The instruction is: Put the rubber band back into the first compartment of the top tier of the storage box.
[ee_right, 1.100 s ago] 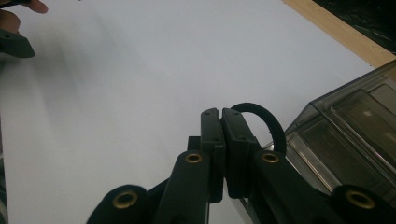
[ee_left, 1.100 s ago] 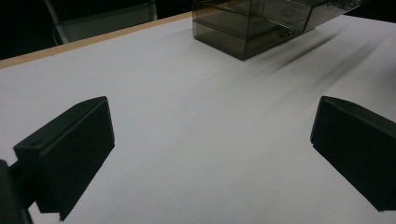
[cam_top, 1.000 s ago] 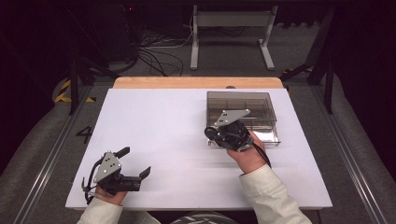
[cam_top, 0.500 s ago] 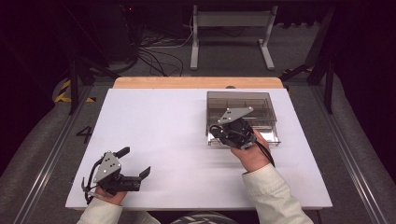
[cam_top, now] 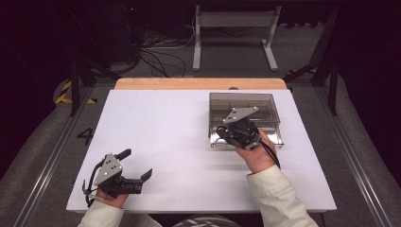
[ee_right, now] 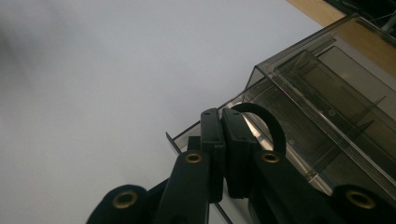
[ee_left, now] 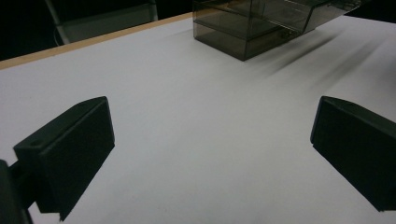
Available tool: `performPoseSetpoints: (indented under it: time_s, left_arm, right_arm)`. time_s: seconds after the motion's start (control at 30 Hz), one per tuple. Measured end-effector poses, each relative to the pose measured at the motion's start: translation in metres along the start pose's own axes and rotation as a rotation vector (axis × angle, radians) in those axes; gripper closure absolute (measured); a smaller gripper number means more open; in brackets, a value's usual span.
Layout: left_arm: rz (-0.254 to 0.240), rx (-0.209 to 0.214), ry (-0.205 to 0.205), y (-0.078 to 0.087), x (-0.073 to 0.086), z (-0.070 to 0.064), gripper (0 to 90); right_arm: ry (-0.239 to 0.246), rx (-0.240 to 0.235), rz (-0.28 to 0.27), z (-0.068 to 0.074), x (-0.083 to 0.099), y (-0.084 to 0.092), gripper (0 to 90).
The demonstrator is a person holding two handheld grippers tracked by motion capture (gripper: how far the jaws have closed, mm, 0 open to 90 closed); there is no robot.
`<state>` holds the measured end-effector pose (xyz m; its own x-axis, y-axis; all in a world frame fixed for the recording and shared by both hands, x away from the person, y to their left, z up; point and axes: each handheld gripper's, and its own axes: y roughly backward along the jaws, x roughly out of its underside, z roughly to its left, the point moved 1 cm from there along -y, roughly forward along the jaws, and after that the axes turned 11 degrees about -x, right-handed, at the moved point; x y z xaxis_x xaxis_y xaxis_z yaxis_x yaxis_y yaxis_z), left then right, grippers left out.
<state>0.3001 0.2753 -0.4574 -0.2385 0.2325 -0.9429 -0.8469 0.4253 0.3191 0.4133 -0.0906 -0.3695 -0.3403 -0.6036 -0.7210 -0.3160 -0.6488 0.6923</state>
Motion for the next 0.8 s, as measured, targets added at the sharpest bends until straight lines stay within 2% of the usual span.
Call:
performPoseSetpoints:
  time_s: [0.8]
  left_arm:
    - [0.000,0.000,0.002,0.000,0.000,-0.001,0.4]
  right_arm:
    - [-0.043,0.004,0.048,-0.010,0.006,-0.010,86.9]
